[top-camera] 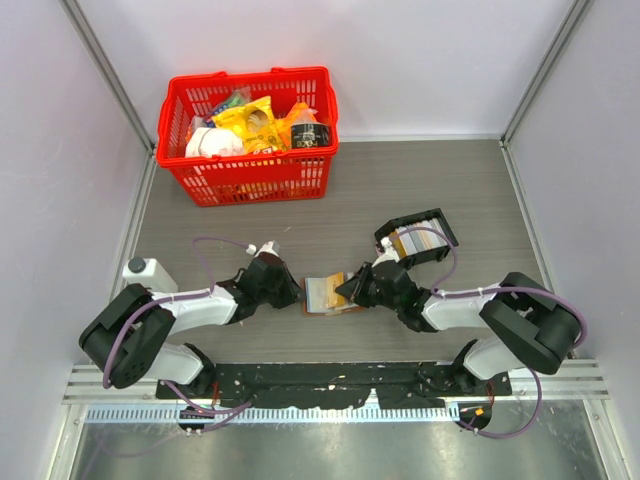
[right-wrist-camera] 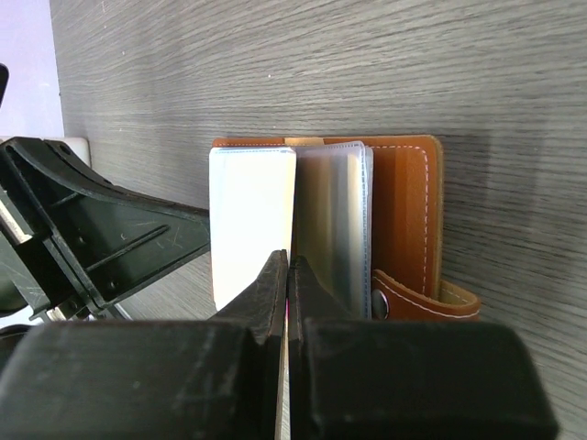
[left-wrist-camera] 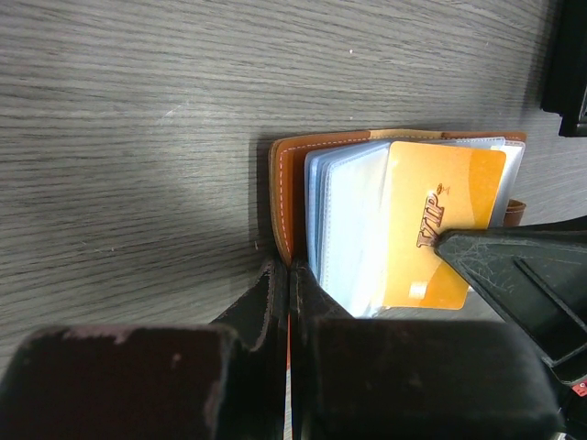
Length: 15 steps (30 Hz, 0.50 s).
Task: Put the credit cards into the card holder
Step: Insert the credit card into the card holder.
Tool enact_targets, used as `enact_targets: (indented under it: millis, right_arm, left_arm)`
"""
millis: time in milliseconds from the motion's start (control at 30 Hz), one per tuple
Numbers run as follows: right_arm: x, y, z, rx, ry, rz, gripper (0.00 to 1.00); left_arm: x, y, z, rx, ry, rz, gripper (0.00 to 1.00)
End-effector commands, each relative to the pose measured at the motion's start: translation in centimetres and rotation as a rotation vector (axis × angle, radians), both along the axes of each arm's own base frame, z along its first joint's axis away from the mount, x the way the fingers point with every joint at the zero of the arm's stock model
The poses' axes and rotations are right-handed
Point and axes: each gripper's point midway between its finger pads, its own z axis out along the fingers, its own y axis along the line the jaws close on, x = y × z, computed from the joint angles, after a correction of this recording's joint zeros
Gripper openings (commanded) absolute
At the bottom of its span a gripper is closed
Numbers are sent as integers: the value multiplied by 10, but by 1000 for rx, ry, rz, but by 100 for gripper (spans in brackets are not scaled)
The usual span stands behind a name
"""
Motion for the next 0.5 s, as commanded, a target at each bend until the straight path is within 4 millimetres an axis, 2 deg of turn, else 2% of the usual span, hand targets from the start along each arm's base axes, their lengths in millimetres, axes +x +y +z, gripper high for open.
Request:
enact_targets:
  millis: [0, 467]
  right_arm:
    - [-10, 4, -8, 16, 38, 34, 1]
    - [-33, -1, -9, 26, 100, 62, 1]
  left_arm:
    - [-47, 53, -58, 249, 185, 6, 0]
    - [-45, 60, -59, 281, 190, 38, 0]
